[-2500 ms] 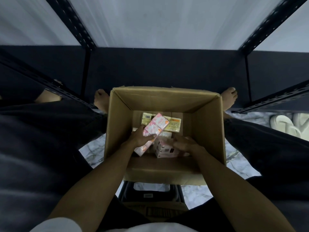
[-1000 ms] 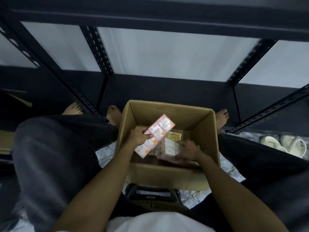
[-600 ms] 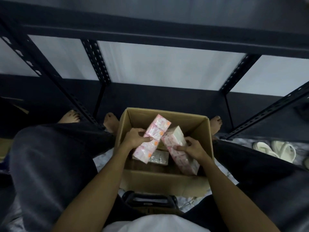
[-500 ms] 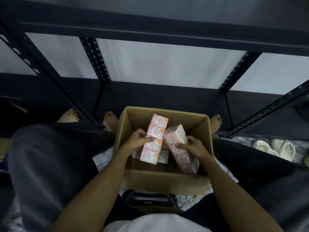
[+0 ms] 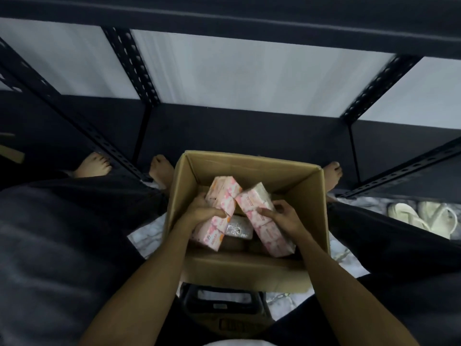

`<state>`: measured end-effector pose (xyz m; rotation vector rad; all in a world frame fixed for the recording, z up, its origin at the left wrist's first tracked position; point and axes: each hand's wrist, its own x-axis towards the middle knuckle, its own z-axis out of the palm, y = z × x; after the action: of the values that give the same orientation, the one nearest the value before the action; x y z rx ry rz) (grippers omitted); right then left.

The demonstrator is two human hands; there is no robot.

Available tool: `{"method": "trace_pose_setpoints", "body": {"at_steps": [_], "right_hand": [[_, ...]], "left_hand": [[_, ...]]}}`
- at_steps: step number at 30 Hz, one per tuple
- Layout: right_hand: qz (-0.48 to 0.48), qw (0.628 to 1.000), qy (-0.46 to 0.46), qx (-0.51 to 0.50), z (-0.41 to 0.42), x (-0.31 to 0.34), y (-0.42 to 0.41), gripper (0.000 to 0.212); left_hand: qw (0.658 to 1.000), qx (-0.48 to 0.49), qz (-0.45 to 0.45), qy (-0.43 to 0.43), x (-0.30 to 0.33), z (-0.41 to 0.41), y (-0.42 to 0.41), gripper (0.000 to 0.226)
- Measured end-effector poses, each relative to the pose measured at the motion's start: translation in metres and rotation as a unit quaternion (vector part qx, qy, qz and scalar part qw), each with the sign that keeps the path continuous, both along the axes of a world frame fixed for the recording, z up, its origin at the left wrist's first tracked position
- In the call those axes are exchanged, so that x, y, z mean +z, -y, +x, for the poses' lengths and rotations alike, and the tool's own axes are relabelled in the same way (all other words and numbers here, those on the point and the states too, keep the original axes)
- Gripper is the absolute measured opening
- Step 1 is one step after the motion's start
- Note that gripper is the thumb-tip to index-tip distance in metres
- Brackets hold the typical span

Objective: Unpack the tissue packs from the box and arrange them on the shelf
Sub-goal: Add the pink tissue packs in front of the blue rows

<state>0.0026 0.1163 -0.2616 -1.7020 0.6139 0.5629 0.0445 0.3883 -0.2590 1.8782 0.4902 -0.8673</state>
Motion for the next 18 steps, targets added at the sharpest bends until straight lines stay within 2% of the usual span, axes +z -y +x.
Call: {"method": "trace_pose_setpoints", "body": {"at_steps": [3,5,7,10,14,18], "right_hand": [[0.102,0.992,-0.032,-0.064,0.002,0.01,0.007,0.065],[0.202,0.972,-0.062,-0.107,0.001,0.029,0.01,0.056],[0.263,0.953,-0.059,-0.141,0.002,0.052,0.012,0.045],[0.274,0.948,-0.024,-0.157,0.001,0.088,0.012,0.043],[0.255,0.957,0.025,-0.139,-0.003,0.142,0.016,0.046],[0.2,0.971,0.101,-0.088,-0.006,0.206,0.03,0.063]], "left_hand": [[0.999,-0.039,-0.005,0.006,0.015,0.007,0.001,0.088],[0.995,-0.082,0.004,0.047,0.034,0.013,0.006,0.086],[0.99,-0.111,0.016,0.088,0.061,0.017,0.013,0.083],[0.98,-0.135,0.032,0.145,0.108,0.011,0.017,0.078],[0.95,-0.153,0.067,0.264,0.177,-0.009,0.003,0.083],[0.916,-0.14,0.056,0.371,0.262,-0.025,-0.021,0.077]]}}
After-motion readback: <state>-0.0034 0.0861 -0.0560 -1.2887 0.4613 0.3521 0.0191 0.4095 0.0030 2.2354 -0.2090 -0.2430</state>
